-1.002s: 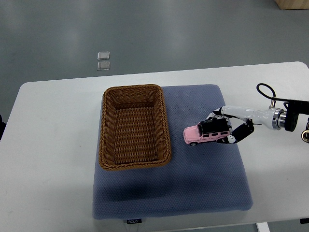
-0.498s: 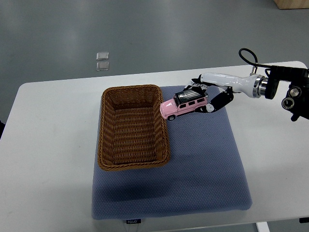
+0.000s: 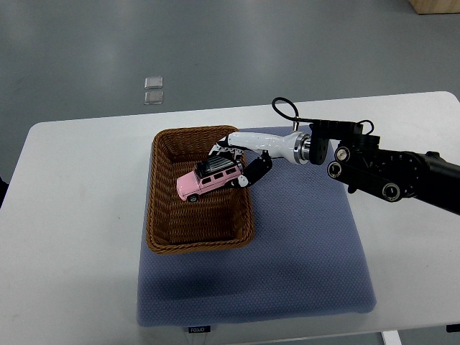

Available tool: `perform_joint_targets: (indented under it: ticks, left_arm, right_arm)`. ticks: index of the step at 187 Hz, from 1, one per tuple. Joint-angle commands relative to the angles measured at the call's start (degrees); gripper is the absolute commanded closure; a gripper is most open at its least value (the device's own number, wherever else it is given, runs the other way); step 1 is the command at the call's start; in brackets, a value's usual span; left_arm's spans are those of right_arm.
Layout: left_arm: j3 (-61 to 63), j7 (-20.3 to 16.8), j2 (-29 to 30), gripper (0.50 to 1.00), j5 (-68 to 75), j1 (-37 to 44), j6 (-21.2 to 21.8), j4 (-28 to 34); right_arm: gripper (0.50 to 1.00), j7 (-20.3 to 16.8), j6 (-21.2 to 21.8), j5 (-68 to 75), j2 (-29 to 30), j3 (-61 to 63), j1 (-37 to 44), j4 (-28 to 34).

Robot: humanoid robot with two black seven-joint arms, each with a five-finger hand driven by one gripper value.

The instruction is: Place pink car in brown basket

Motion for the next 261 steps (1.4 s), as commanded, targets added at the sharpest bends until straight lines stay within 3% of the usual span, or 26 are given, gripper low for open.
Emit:
perform_joint_targets:
  ticks: [1,46,59,73,81,100,132,153,207,237,261]
  left_arm:
    - [0.0,0.0,0.0,0.5,0.0,0.0,0.0,-0.1]
    - [0.0,0.0,0.0,0.5,0.0,0.0,0.0,0.0]
    - [-0.1,0.0,0.0,0.5,0.0,0.0,0.0,0.0]
    - [-0.1,0.0,0.0,0.5,0.0,0.0,0.0,0.1]
    - [-0.1,0.0,0.0,0.5,0.0,0.0,0.0,0.1]
    - [-0.1,0.0,0.0,0.5,0.0,0.0,0.0,0.1]
    - [-0.1,0.0,0.0,0.5,0.0,0.0,0.0,0.1]
    - [-0.1,0.0,0.0,0.5,0.0,0.0,0.0,0.1]
    - [0.0,0.0,0.0,0.5,0.0,0.0,0.0,0.0]
    - [0.0,0.0,0.0,0.5,0.0,0.0,0.0,0.1]
    - [0.0,0.0,0.0,0.5,0.0,0.0,0.0,0.3]
  right_arm:
    - [1.0,0.1,-1.6,-0.1,1.9,-1.5,-0.2,-1.8]
    - [0.998,0.2,-5.1,-0.3,5.8,-2.3,-2.0,-5.3]
    - [0.8,0.3,-5.6,-0.3,6.8,-2.2,-2.2,-5.8]
    - [0.681,0.3,-5.6,-0.2,7.1,-2.0,-2.2,-6.1]
    - [0.634,0.3,-5.5,-0.1,7.1,-2.0,-2.2,-6.1]
    - [0.589,0.3,-5.2,0.4,6.9,-1.8,-1.7,-6.0]
    - [0.587,0.3,-5.1,1.8,4.6,2.7,0.4,-5.7]
    - [0.587,0.3,-5.0,7.2,0.3,11.8,-0.1,-5.5]
    - [0.587,0.4,-5.0,39.8,-0.1,39.1,-16.4,-5.6]
    - [0.587,0.7,-4.0,53.8,0.9,42.7,-20.8,-6.6]
    - [0.587,1.6,-3.0,57.2,2.7,42.7,-22.4,-7.1]
